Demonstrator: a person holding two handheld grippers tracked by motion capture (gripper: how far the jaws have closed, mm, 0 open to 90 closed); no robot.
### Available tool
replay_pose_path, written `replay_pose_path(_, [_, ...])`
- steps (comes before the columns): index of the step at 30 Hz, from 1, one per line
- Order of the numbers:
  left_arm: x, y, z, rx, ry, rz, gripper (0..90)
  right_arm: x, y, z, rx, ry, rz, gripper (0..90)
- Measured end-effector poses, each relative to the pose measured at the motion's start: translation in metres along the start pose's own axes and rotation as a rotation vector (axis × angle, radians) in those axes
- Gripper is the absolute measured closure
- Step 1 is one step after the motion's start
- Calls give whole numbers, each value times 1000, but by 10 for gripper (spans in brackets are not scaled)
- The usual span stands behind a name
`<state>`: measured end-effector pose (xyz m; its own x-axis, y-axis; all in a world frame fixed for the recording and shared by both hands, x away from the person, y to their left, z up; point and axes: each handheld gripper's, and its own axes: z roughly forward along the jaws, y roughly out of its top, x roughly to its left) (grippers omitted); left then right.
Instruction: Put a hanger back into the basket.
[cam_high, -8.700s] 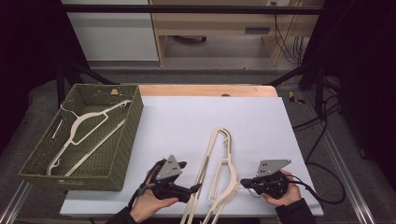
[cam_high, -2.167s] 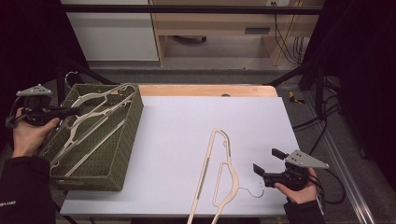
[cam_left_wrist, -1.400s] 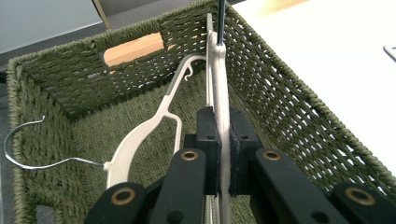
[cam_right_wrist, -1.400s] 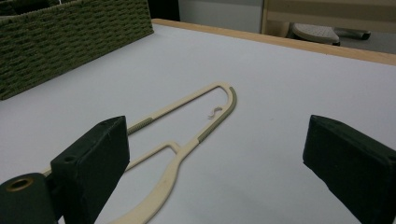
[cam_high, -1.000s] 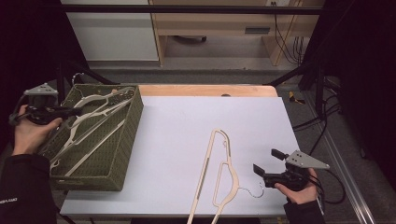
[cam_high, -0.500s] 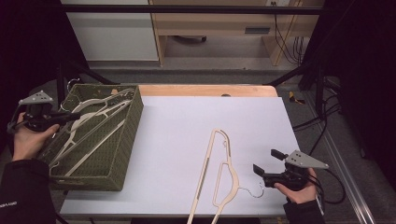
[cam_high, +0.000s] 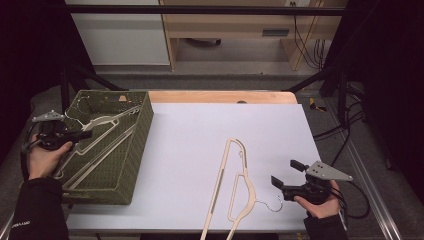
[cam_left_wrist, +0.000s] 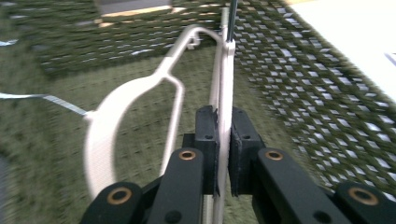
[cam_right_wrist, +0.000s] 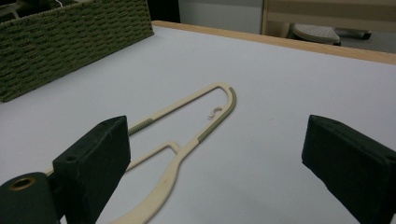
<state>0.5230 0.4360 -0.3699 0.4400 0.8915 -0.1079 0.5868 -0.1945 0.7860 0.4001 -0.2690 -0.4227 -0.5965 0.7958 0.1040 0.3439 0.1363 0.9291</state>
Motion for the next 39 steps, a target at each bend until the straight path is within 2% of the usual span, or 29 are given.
replay_pose_path(2, [1,-1,1,33,58,-15,824,0,0,0,0,2,1,82])
replay_pose_path(3, [4,-3,1,70,112,-19,817,0,0,0,2,7,-3,81])
replay_pose_path(5, [8,-7,1,93,150,-28,791,0,0,1,3,5,-8,79])
replay_pose_path(7, [13,-12,0,102,173,-64,780,1,0,1,4,8,-2,78])
replay_pose_path(10, [17,-17,-2,128,186,-94,728,1,0,2,7,5,-4,78])
replay_pose_path(11, [17,-18,-2,122,191,-111,712,1,0,2,10,8,-7,78])
replay_pose_path(12, [19,-19,-4,131,198,-99,703,1,0,2,9,11,-10,78])
replay_pose_path(13, [19,-21,-4,135,211,-114,685,2,0,2,13,12,-7,78])
replay_pose_path(14, [19,-22,-5,139,220,-107,677,2,-1,2,14,13,-9,78])
replay_pose_path(16, [20,-24,-8,134,216,-123,649,2,-1,2,14,16,-13,78])
replay_pose_path(18, [19,-25,-12,118,193,-145,652,2,-1,2,14,17,-14,79])
replay_pose_path(20, [17,-25,-16,121,196,-122,649,2,-1,2,18,17,-12,80])
replay_pose_path(24, [7,-23,-28,38,171,-111,607,3,0,2,16,20,-19,81])
replay_pose_path(26, [-3,-20,-34,-14,158,-96,564,3,1,1,16,20,-18,81])
replay_pose_path(27, [-12,-18,-38,-65,141,-89,530,3,1,0,17,22,-19,81])
replay_pose_path(29, [-22,-15,-42,-109,126,-69,470,3,1,0,18,28,-21,81])
replay_pose_path(31, [-36,-12,-46,-163,108,-49,403,3,1,0,21,34,-29,82])
replay_pose_path(34, [-59,-8,-50,-234,47,-31,306,4,0,0,32,46,-40,92])
replay_pose_path(36, [-76,-6,-52,-268,32,9,247,5,0,0,39,53,-47,101])
replay_pose_path(39, [-105,-4,-51,-292,15,52,132,7,-2,0,51,66,-62,119])
